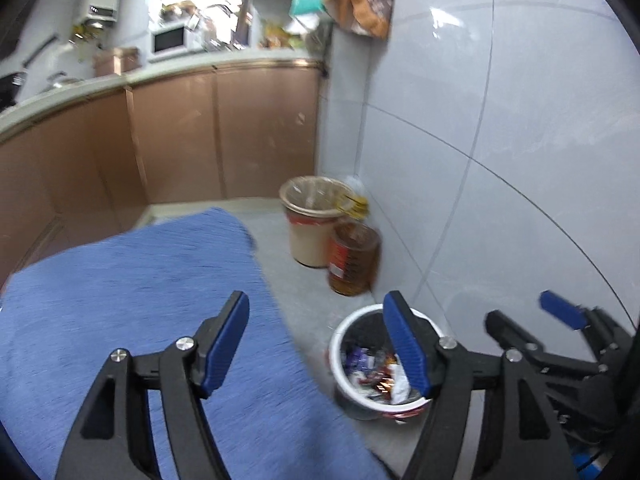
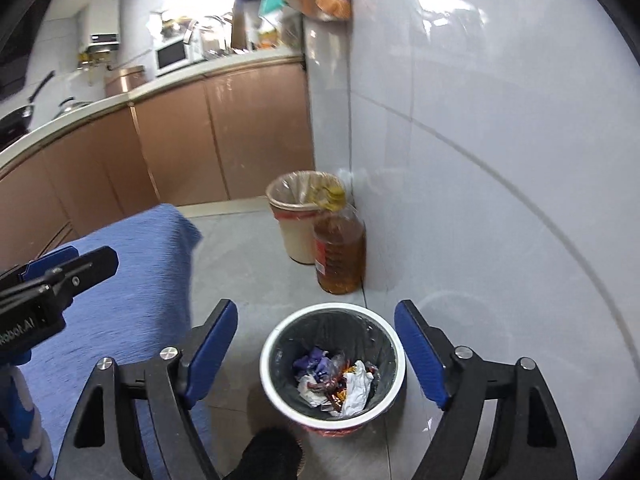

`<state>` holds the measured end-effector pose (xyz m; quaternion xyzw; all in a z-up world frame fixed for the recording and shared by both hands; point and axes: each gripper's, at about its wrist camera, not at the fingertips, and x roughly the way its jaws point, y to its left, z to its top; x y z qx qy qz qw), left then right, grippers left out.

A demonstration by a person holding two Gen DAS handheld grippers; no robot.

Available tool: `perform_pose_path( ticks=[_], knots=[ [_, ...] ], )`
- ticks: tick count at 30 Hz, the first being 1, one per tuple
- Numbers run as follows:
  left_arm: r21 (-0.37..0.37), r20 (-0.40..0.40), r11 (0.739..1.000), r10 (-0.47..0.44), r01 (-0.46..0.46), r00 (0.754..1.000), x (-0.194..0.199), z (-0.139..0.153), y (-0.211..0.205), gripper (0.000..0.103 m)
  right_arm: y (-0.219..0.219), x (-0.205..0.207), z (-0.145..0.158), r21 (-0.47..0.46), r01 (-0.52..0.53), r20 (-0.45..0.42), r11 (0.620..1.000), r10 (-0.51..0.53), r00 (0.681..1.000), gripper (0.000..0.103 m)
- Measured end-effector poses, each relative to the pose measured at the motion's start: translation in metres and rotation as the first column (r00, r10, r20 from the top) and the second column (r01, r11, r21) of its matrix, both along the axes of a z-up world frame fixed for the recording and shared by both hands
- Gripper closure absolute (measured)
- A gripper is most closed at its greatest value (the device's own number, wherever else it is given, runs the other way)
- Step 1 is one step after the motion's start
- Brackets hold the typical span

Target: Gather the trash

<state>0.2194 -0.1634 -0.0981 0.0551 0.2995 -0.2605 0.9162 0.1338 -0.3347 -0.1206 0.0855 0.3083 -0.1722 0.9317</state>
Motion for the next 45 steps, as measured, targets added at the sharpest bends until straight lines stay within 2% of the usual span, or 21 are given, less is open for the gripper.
perform_pose_path(
  ticks=[5,9,14,18,28,45],
  knots=[
    [0.002,0.086,0.997,0.081,-0.082,0.993,-0.035,0.021,0.054,0.028,0.045,-0.025,0.025,-0.076,-0.050,0.027,0.996,0.052,0.998,0.009],
    [-0.020,0.122,0.990,0.142,-0.140,0.982,-0.057,0.033,0.094,0.024,0.074,-0.049,0.045,-0.132,-0.058,0.066,0.989,0.068,0.996,0.000],
    [-0.025,0.152,0.980,0.197,-0.196,0.969,-0.080,0.041,0.136,0.020,0.100,-0.074,0.062,-0.179,-0.061,0.116,0.982,0.082,0.990,0.000],
    [-0.032,0.173,0.974,0.227,-0.224,0.959,-0.097,0.045,0.154,0.020,0.115,-0.090,0.068,-0.208,-0.073,0.140,0.975,0.104,0.985,0.000],
    [-0.018,0.205,0.971,0.237,-0.238,0.950,-0.128,0.045,0.159,0.019,0.128,-0.115,0.075,-0.237,-0.087,0.193,0.968,0.134,0.972,0.000],
    [0.005,0.237,0.965,0.253,-0.262,0.938,-0.147,0.047,0.152,0.019,0.121,-0.126,0.063,-0.197,-0.094,0.226,0.976,0.139,0.964,0.000]
  ],
)
